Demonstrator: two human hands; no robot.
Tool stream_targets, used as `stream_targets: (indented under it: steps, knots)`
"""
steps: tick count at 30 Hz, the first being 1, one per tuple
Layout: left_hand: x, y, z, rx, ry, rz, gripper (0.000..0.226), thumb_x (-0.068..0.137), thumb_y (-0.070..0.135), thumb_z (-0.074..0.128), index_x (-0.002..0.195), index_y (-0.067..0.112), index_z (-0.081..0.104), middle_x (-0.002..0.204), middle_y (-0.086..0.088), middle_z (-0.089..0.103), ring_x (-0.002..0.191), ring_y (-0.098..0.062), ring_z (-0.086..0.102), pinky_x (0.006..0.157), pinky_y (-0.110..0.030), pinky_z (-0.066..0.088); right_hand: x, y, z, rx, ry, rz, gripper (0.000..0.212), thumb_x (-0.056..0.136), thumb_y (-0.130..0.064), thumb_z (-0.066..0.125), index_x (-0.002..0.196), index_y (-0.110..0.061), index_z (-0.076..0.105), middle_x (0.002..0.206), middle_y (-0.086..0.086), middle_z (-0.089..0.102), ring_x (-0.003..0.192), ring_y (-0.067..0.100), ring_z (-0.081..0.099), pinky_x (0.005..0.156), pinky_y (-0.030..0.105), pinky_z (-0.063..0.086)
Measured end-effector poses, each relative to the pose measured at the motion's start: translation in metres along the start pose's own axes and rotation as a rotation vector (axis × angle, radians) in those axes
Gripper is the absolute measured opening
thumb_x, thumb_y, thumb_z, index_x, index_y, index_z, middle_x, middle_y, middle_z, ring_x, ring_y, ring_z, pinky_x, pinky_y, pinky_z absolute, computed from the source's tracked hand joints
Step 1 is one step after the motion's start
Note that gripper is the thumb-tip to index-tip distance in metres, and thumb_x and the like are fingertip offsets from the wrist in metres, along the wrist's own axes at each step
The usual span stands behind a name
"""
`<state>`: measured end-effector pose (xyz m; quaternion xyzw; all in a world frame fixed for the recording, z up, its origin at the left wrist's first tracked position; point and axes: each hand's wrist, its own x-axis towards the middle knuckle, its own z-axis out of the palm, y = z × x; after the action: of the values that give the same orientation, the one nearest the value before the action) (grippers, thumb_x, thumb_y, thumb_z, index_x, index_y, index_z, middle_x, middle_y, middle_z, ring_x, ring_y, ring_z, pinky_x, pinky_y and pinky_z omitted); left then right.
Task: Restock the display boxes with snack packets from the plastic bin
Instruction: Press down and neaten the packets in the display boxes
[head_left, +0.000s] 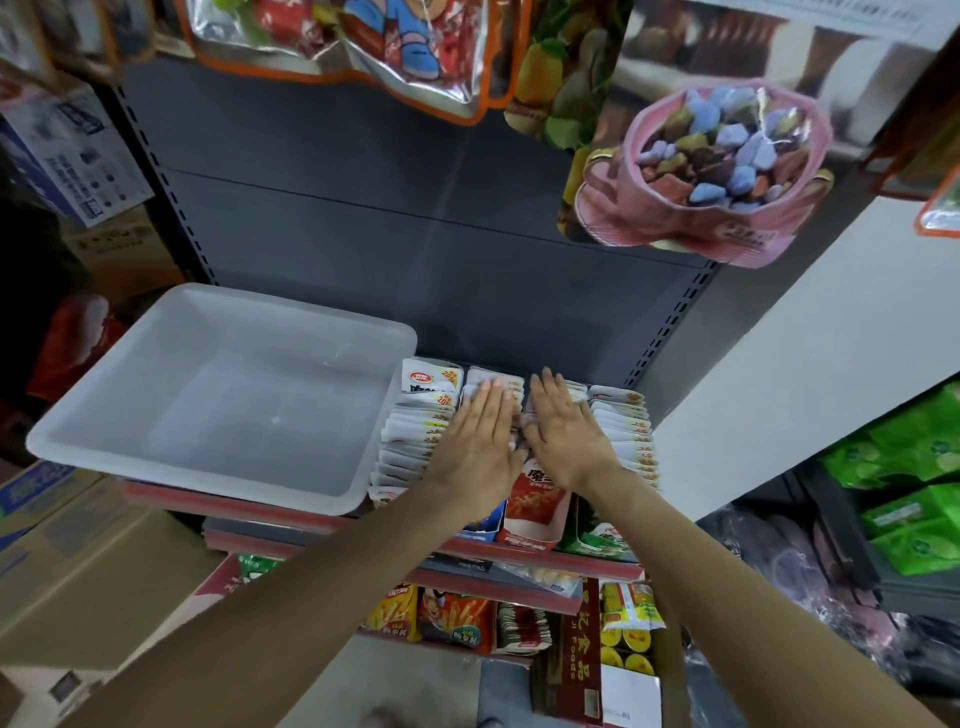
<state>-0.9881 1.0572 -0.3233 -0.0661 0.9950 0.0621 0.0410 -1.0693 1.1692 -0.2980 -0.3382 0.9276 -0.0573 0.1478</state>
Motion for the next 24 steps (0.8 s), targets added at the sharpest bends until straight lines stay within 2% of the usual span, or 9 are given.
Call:
stream_targets:
  steps: [6, 8, 10, 14, 19, 22, 24]
  knots:
    - [-0.033, 0.002, -0.003, 0.002, -0.014, 0.044, 0.067, 0.098, 0.048, 0.005, 0.146, 0.007, -0.016, 0.152, -0.012, -0.025, 0.143, -0.024, -0.020, 0.119, -0.037, -0.008, -0.004, 0.009, 0.012, -0.023, -0.011, -0.042, 0.063, 0.101, -0.042, 0.017, 0.149, -0.012, -0.013, 0.156, 0.004, -0.022, 0.144, 0.015, -0.019, 0.117, 0.034, -0.005]
    - [-0.021, 0.001, -0.014, -0.016, 0.046, 0.041, 0.063, 0.098, 0.045, -0.001, 0.147, 0.007, -0.014, 0.154, -0.012, -0.020, 0.144, -0.022, -0.018, 0.117, -0.033, -0.011, -0.004, 0.009, 0.013, -0.020, 0.001, -0.041, 0.061, 0.102, -0.041, 0.014, 0.148, -0.012, -0.013, 0.156, 0.003, -0.022, 0.144, 0.014, -0.019, 0.117, 0.033, -0.006]
    - [-0.001, -0.002, -0.024, 0.000, 0.101, 0.039, 0.058, 0.100, 0.037, 0.001, 0.147, 0.005, -0.011, 0.156, -0.013, -0.015, 0.145, -0.021, -0.015, 0.116, -0.031, -0.012, -0.004, 0.008, 0.013, -0.022, 0.022, -0.020, 0.058, 0.102, -0.038, 0.012, 0.149, -0.011, -0.011, 0.156, 0.004, -0.021, 0.144, 0.014, -0.018, 0.117, 0.033, -0.006]
    - [0.029, -0.007, -0.018, 0.045, -0.019, -0.005, 0.058, 0.102, 0.034, 0.010, 0.147, 0.005, -0.013, 0.156, -0.012, -0.018, 0.145, -0.020, -0.016, 0.116, -0.032, -0.011, -0.004, 0.006, 0.013, -0.041, 0.024, -0.011, 0.059, 0.103, -0.034, 0.015, 0.149, -0.008, -0.011, 0.156, 0.007, -0.020, 0.145, 0.017, -0.017, 0.118, 0.033, -0.005]
    - [0.028, -0.012, -0.008, 0.049, -0.018, 0.050, 0.060, 0.102, 0.038, 0.011, 0.147, 0.008, -0.015, 0.155, -0.011, -0.022, 0.144, -0.021, -0.019, 0.118, -0.033, -0.011, -0.004, 0.008, 0.010, -0.027, -0.021, -0.035, 0.061, 0.103, -0.032, 0.019, 0.148, -0.008, -0.015, 0.155, 0.008, -0.023, 0.144, 0.018, -0.019, 0.119, 0.033, -0.004]
    - [0.025, -0.020, -0.015, -0.079, -0.067, 0.097, 0.059, 0.103, 0.037, 0.015, 0.148, 0.010, -0.012, 0.156, -0.009, -0.021, 0.144, -0.017, -0.019, 0.112, -0.027, -0.015, -0.006, 0.006, 0.008, -0.010, -0.013, -0.035, 0.063, 0.102, -0.031, 0.022, 0.148, -0.008, -0.013, 0.156, 0.008, -0.022, 0.145, 0.019, -0.017, 0.119, 0.034, -0.003]
    - [0.017, -0.025, -0.024, -0.217, -0.017, 0.123, 0.055, 0.104, 0.033, 0.020, 0.151, 0.010, 0.003, 0.158, -0.006, -0.006, 0.146, -0.015, -0.007, 0.112, -0.022, -0.010, -0.010, 0.003, 0.004, 0.016, 0.042, -0.081, 0.060, 0.102, -0.028, 0.028, 0.151, -0.009, -0.002, 0.158, 0.008, -0.013, 0.147, 0.020, -0.007, 0.119, 0.034, 0.004]
